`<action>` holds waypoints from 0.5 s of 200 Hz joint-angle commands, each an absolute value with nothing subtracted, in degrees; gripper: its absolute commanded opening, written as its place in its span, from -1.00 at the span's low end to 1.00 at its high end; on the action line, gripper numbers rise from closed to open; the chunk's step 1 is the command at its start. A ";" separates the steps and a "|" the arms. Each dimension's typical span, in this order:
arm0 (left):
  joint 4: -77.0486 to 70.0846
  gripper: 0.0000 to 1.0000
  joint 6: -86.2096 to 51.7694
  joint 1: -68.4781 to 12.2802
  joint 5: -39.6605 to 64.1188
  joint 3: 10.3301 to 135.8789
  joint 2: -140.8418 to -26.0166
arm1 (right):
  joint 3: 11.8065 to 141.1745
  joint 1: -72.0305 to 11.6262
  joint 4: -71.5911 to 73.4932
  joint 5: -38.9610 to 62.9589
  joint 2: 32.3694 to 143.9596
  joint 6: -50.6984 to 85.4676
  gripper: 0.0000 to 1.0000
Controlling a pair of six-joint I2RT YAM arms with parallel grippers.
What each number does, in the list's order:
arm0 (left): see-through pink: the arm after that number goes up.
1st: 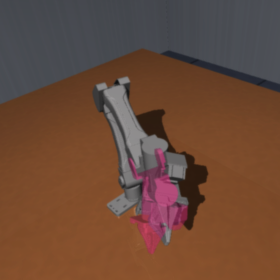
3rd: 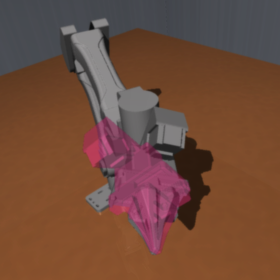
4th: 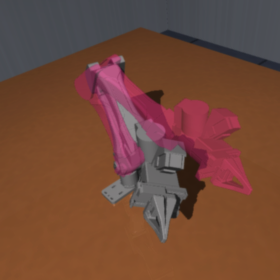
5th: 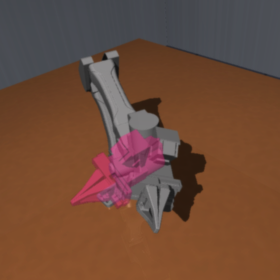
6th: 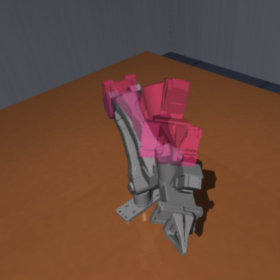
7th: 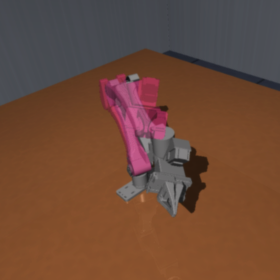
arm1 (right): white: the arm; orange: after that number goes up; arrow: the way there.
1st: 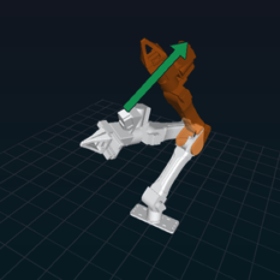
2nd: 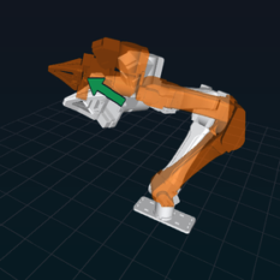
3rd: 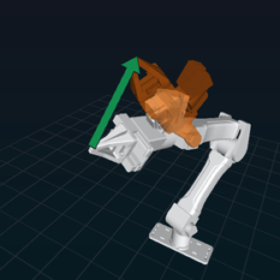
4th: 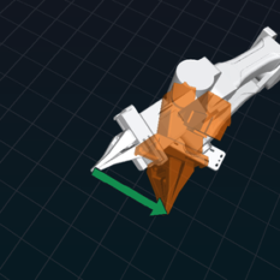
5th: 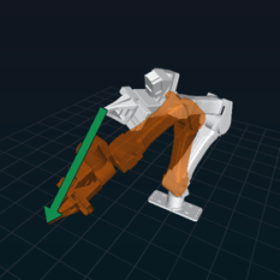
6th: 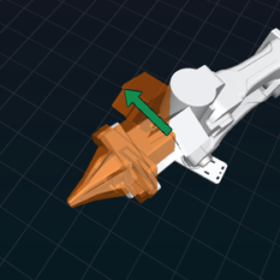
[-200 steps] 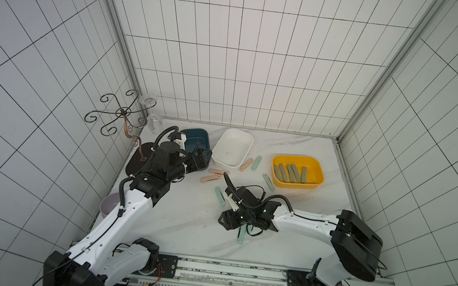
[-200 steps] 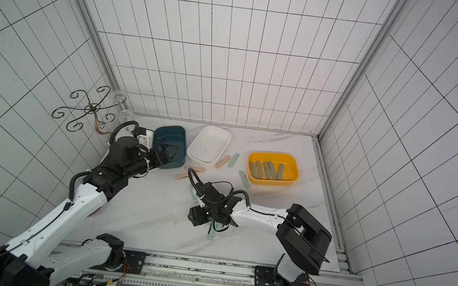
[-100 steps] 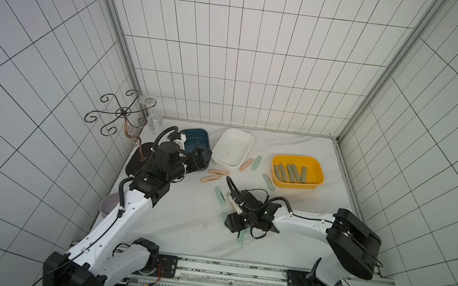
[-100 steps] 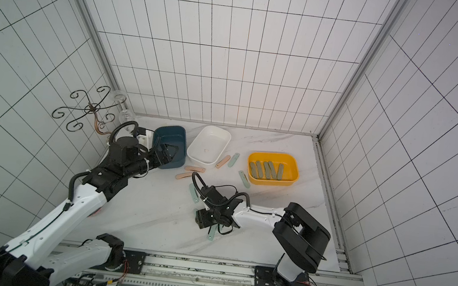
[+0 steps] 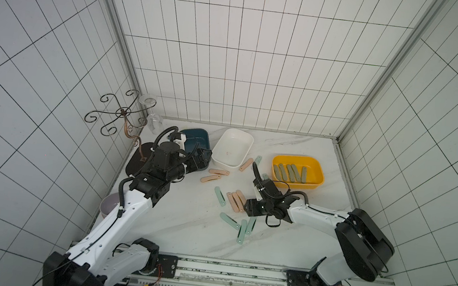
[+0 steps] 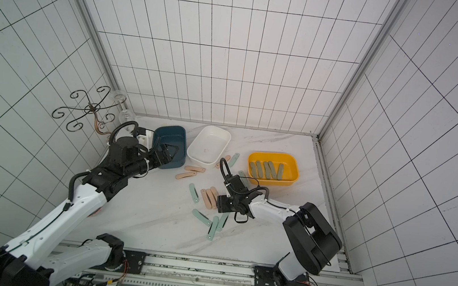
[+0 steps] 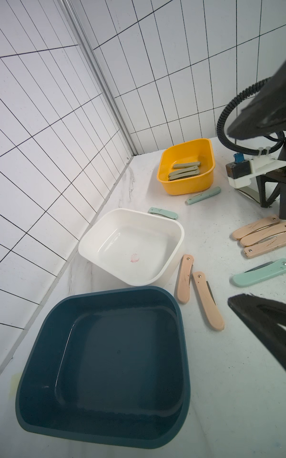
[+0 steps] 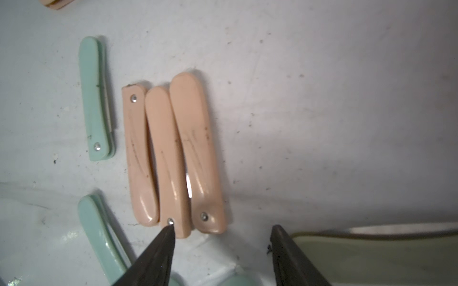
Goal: Place the fruit knives into the storage box by color
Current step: Pick up the fruit knife from the center of the board.
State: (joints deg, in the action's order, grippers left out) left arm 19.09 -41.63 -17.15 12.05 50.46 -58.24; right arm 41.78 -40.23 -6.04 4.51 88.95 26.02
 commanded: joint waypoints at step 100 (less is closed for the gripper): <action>16.97 0.95 -42.36 -16.96 13.27 49.75 -57.74 | 34.43 -29.88 -13.37 1.21 78.61 26.91 0.44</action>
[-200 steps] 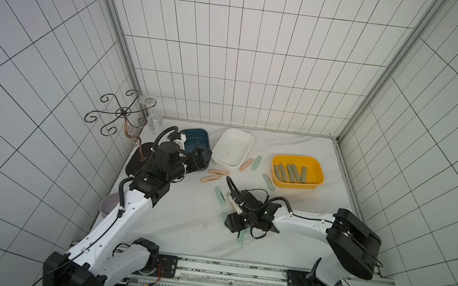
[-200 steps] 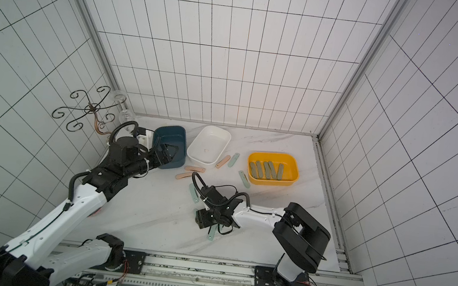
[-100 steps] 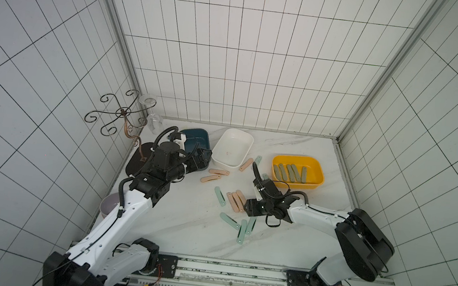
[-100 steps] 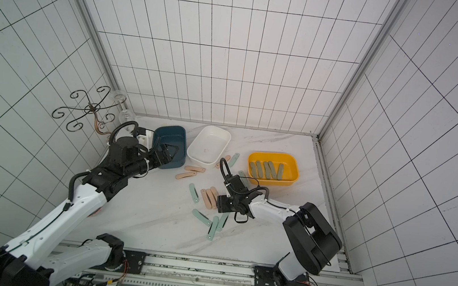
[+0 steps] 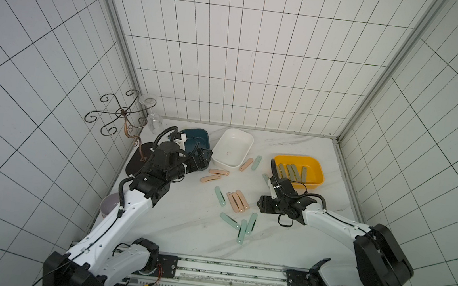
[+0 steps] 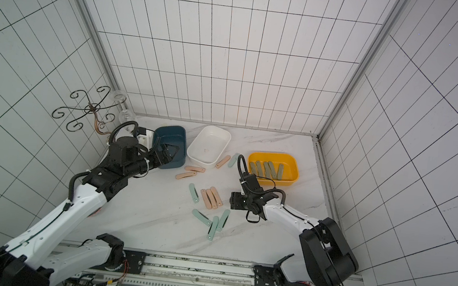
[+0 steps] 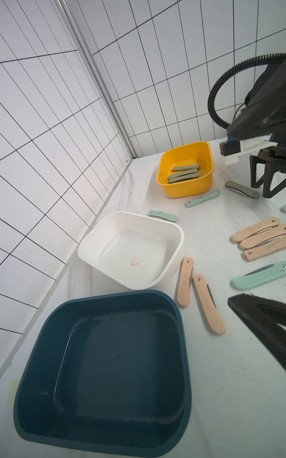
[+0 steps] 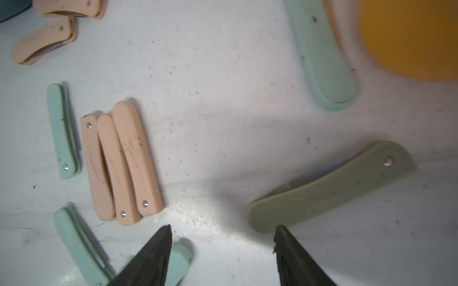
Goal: Place the fruit knives into the storage box by color
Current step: Pick up the fruit knife from the center of the board.
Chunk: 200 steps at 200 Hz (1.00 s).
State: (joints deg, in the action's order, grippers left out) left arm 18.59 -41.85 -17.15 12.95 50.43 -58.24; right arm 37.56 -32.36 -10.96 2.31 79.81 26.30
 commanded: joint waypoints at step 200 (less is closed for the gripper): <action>16.44 0.95 -42.53 -16.92 13.01 48.78 -57.71 | 44.86 -26.32 -7.73 7.38 90.07 21.67 0.26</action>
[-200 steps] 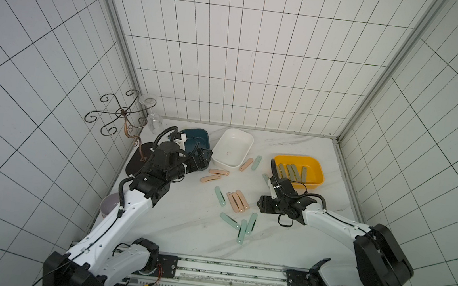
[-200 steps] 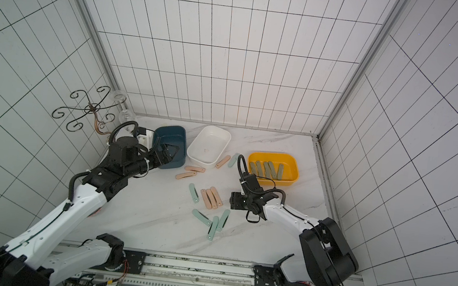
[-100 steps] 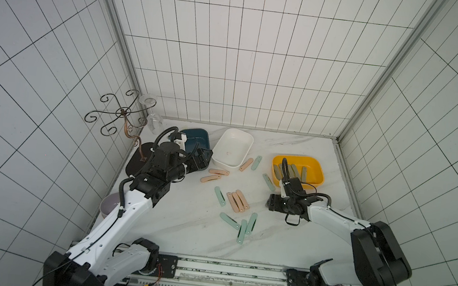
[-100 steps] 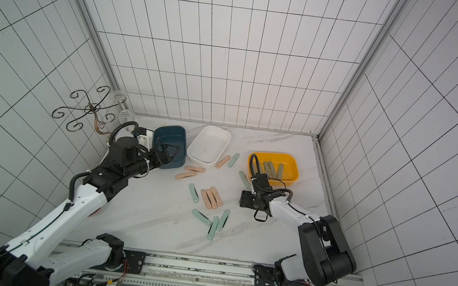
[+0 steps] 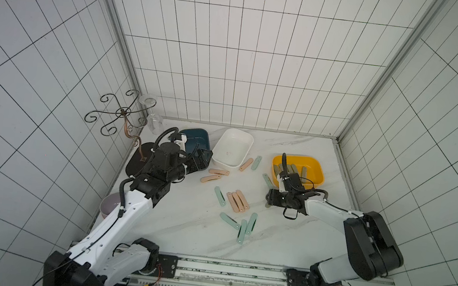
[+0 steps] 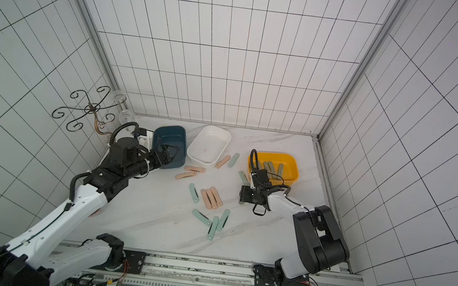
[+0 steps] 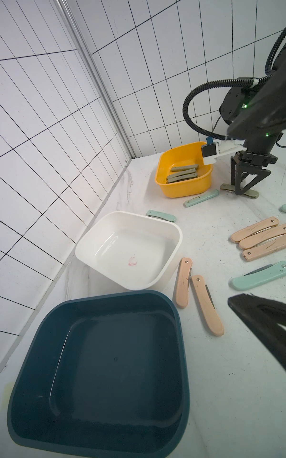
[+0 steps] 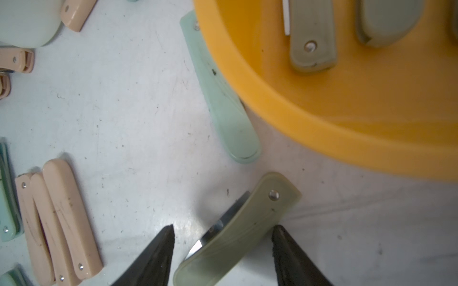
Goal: Place the fruit knives into the storage box by color
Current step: Pick up the fruit knife from the center of the board.
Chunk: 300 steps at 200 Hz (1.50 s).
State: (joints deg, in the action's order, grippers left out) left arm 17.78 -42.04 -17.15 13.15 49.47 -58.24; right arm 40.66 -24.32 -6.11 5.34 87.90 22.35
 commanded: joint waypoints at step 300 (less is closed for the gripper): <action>15.03 0.95 -43.22 -17.06 13.97 48.87 -59.02 | 53.52 -39.55 -17.18 -11.95 93.08 18.76 -0.48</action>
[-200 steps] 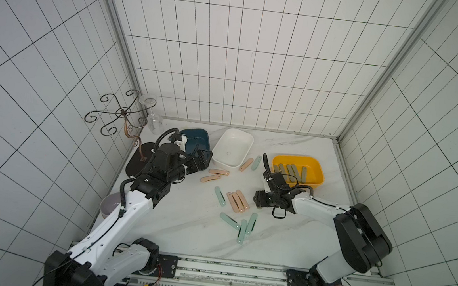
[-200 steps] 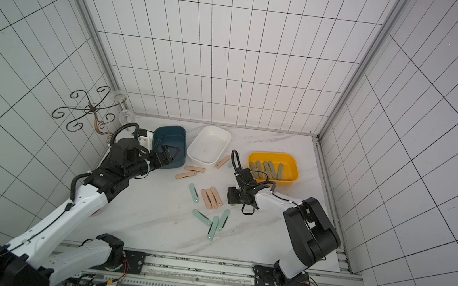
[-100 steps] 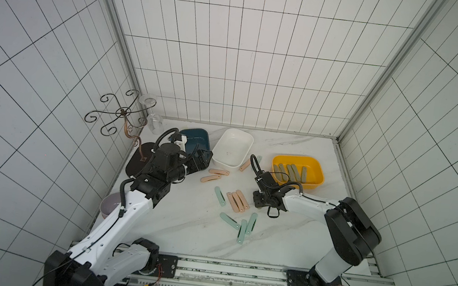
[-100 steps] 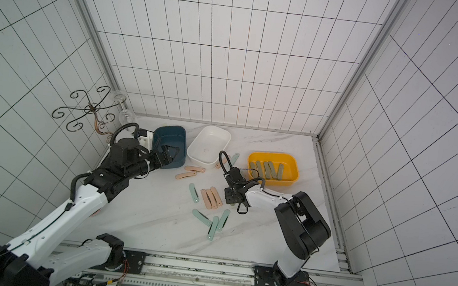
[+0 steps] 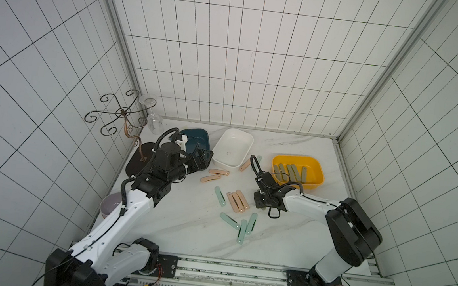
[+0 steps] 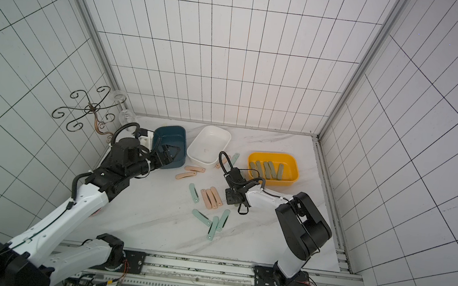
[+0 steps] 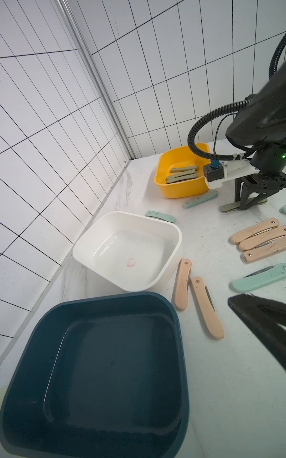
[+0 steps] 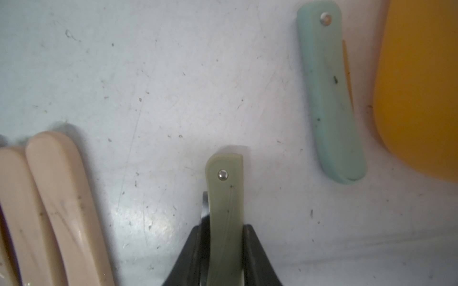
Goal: Place the fruit knives into the storage box by color
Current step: Pick up the fruit knife from the center of the board, then place the fruit knife in the storage box.
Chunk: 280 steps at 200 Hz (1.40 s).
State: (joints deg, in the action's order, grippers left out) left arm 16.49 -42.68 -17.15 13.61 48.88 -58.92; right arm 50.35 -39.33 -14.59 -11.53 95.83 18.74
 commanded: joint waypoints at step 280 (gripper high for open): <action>11.14 0.94 -42.62 -28.28 17.31 60.86 -74.93 | 66.46 -2.85 -4.68 -7.19 94.78 1.42 -0.46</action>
State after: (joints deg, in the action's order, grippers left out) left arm 12.64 -42.87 -27.83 16.38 58.59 -74.30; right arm 61.60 -4.19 -9.23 -9.13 92.62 3.95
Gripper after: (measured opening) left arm 0.973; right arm 0.275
